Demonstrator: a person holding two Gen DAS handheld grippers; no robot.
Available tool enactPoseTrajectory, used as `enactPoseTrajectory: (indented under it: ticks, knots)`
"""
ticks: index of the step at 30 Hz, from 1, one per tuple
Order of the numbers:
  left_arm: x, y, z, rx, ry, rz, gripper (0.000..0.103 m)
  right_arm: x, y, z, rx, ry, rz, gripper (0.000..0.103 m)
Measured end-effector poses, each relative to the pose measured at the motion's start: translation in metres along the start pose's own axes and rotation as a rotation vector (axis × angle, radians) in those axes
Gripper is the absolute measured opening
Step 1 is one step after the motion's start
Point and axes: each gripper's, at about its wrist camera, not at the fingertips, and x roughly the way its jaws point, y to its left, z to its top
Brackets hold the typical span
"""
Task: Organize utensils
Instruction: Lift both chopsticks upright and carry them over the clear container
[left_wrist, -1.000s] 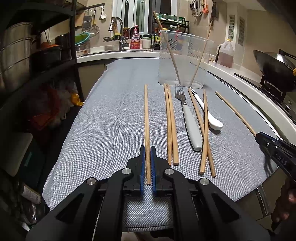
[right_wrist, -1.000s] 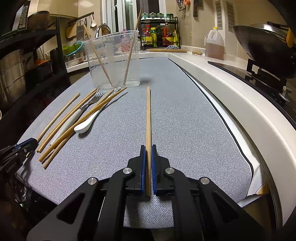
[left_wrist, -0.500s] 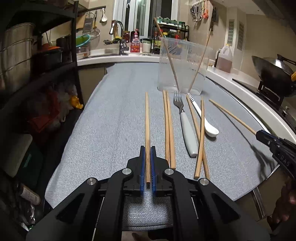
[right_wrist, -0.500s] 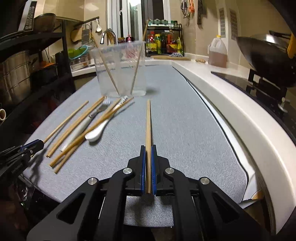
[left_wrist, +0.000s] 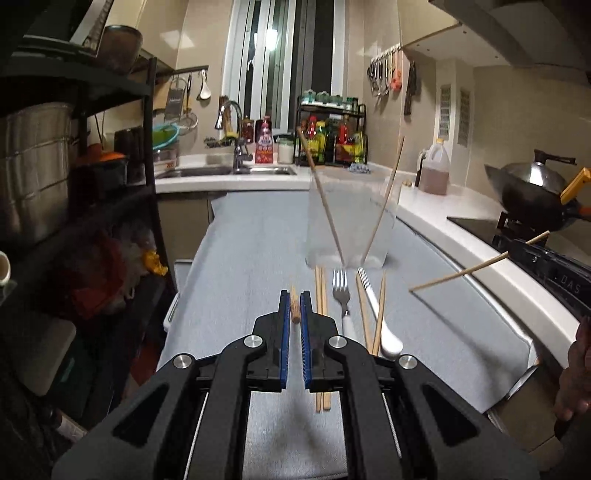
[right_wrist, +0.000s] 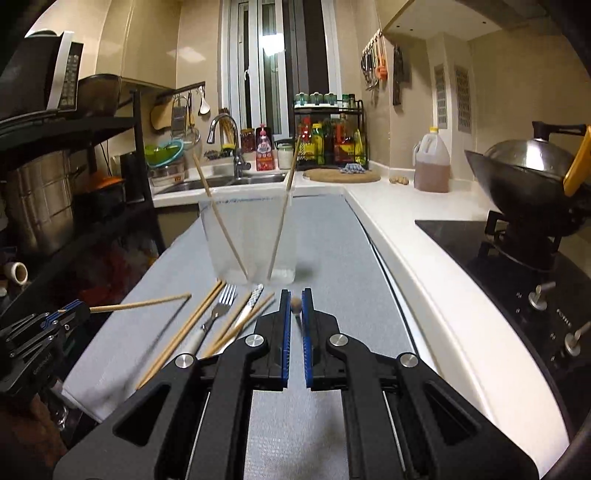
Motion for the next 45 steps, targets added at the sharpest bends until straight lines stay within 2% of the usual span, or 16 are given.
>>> enactPoseTrajectory:
  ticks: [7,11,15,20,31,35,39,45]
  knots:
    - [-0.006,-0.001,0.052,0.012,-0.062,-0.04,0.005,0.005,0.002,0.039,0.022,-0.022,-0.003,0.006]
    - [0.001,0.0,0.084,0.006,-0.047,-0.065,0.005,0.015,0.0,0.066,0.043,-0.009,0.021,0.006]
    - [0.009,0.01,0.114,-0.044,-0.016,-0.095,0.005,0.026,-0.005,0.097,0.062,0.016,0.055,0.006]
    - [0.018,0.011,0.143,-0.052,0.007,-0.105,0.005,0.03,-0.008,0.131,0.08,0.018,0.077,0.006]
    - [0.044,0.001,0.195,-0.037,-0.024,-0.129,0.005,0.047,-0.004,0.186,0.072,-0.001,0.13,0.006]
    - [0.053,-0.007,0.223,-0.02,-0.048,-0.136,0.005,0.05,0.004,0.21,0.05,-0.037,0.153,0.006]
    - [0.058,-0.014,0.255,-0.01,-0.105,-0.146,0.005,0.053,0.006,0.232,0.052,-0.074,0.165,0.006]
    - [0.072,-0.023,0.274,-0.026,-0.186,-0.145,0.005,0.066,0.007,0.245,0.053,-0.126,0.182,0.006]
